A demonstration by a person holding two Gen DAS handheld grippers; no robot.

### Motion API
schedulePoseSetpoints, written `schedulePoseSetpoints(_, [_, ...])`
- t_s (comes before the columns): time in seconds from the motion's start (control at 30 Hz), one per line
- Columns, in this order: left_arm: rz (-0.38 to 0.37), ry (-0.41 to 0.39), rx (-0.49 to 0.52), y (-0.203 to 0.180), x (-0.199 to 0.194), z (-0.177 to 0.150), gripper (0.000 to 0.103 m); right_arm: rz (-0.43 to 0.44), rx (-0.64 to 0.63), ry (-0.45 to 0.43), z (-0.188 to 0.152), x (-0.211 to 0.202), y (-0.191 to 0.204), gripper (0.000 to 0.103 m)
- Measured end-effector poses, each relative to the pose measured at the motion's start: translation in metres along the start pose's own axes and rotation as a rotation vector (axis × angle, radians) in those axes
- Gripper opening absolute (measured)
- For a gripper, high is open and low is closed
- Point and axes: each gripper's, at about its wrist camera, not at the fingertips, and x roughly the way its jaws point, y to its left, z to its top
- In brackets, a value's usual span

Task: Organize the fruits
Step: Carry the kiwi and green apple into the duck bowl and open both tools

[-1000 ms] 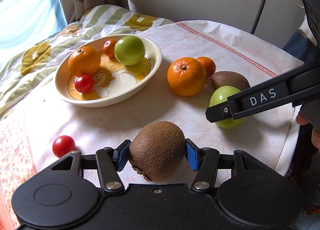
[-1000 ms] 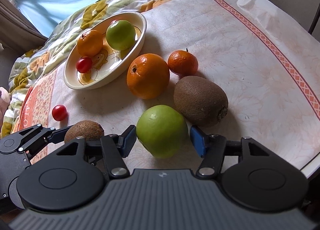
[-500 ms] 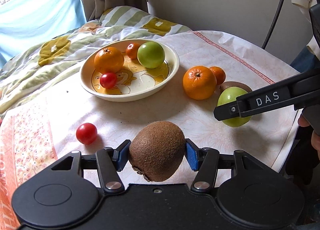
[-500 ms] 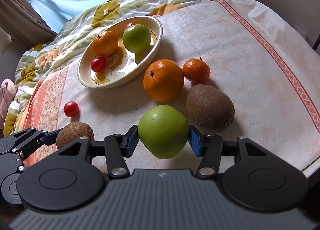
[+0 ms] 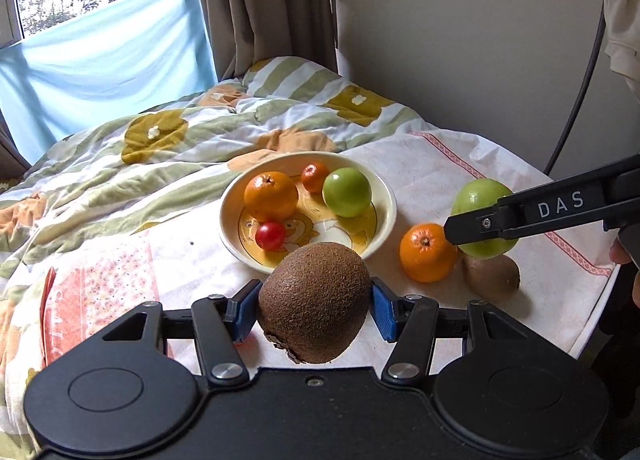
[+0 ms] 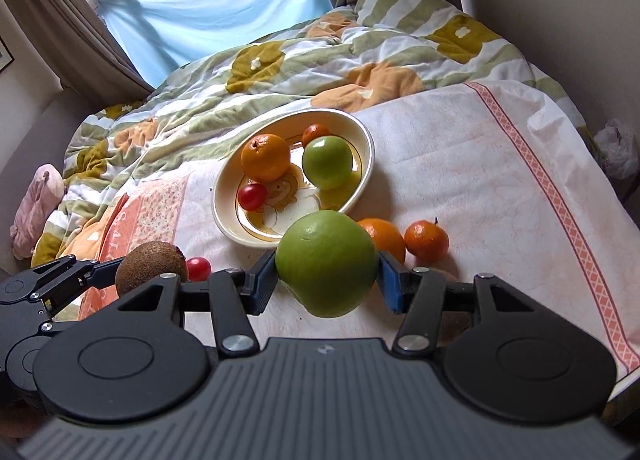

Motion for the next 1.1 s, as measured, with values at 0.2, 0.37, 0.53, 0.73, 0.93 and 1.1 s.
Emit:
schedulePoseSetpoints(0.2, [0.057,-0.009,-0.052,0.008,0.009,0.025,0.061,0.04,-0.059,0.008,0.031,0.007,-0.003,0.068])
schedulePoseSetpoints(0.37, [0.091,0.008,-0.087,0.01,0.03,0.041,0.061,0.07,-0.105,0.046,0.056,0.028,-0.009,0.068])
schedulePoseSetpoints(0.53, [0.103,0.051,-0.12,0.011,0.062,0.049,0.061,0.089,-0.145,0.085,0.074,0.055,-0.017,0.068])
schedulePoseSetpoints(0.73, [0.099,0.099,-0.127,0.008,0.1,0.055,0.061,0.099,-0.164,0.131,0.091,0.085,-0.027,0.068])
schedulePoseSetpoints(0.93, [0.105,0.142,-0.137,0.009,0.125,0.055,0.061,0.113,-0.189,0.166,0.099,0.102,-0.034,0.068])
schedulePoseSetpoints(1.1, [0.115,0.166,-0.097,0.004,0.136,0.056,0.061,0.112,-0.188,0.18,0.1,0.109,-0.036,0.068])
